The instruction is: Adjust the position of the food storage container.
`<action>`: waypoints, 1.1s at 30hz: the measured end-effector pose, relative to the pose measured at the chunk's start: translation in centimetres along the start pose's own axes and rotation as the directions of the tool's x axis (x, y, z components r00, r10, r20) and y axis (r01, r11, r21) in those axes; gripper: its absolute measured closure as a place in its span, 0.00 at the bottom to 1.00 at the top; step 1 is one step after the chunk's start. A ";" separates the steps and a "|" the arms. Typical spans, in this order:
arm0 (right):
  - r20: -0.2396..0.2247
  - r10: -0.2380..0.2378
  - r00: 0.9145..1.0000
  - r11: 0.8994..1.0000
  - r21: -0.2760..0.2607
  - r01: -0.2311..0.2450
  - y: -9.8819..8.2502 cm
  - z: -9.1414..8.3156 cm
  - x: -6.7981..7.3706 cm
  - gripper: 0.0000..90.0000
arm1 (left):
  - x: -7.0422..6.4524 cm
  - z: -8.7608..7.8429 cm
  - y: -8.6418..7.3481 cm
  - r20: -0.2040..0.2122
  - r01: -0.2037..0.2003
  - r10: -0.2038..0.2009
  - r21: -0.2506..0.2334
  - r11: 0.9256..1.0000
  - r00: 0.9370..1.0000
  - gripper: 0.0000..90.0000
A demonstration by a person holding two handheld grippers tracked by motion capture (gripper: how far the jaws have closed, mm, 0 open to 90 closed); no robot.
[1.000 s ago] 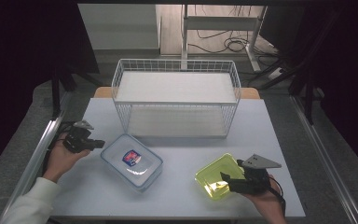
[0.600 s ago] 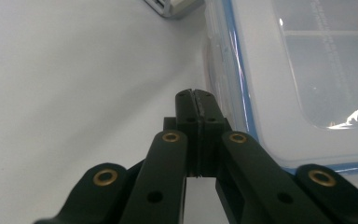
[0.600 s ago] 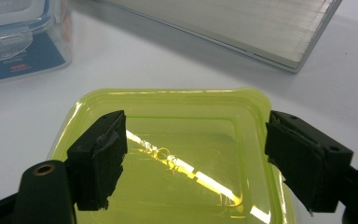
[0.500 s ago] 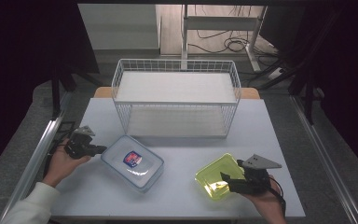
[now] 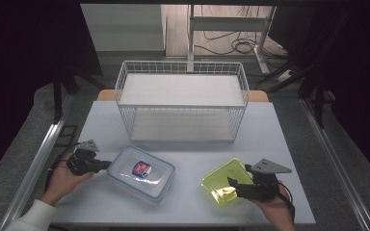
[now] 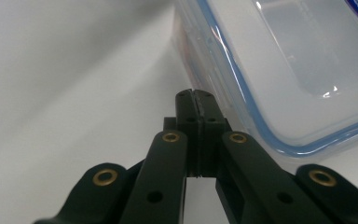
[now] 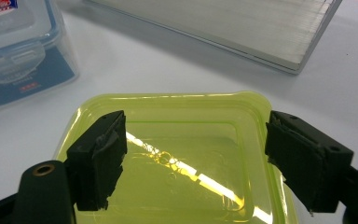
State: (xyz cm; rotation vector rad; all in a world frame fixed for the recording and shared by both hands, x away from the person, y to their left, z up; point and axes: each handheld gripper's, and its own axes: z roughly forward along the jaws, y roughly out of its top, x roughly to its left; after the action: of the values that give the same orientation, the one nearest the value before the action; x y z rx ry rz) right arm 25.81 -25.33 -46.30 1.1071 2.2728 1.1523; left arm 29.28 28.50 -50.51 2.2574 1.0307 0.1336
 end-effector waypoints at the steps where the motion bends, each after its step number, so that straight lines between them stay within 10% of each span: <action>1: 0.000 0.003 1.000 1.000 -0.001 -0.003 0.0 0.0 0.0 0.24 | -0.3 0.1 -0.2 0.006 0.006 -0.006 -0.006 1.000 1.000 1.00; 33: -0.005 0.019 1.000 1.000 0.013 -0.019 0.1 0.3 0.4 0.23 | -6.0 0.7 -1.5 0.090 -0.002 0.003 -0.017 1.000 0.996 1.00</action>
State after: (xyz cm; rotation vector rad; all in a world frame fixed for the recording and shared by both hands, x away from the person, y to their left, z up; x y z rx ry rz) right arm 25.83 -24.86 -46.45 1.1338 2.2815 1.1503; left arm 24.41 24.57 -50.99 2.2284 0.9756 0.0408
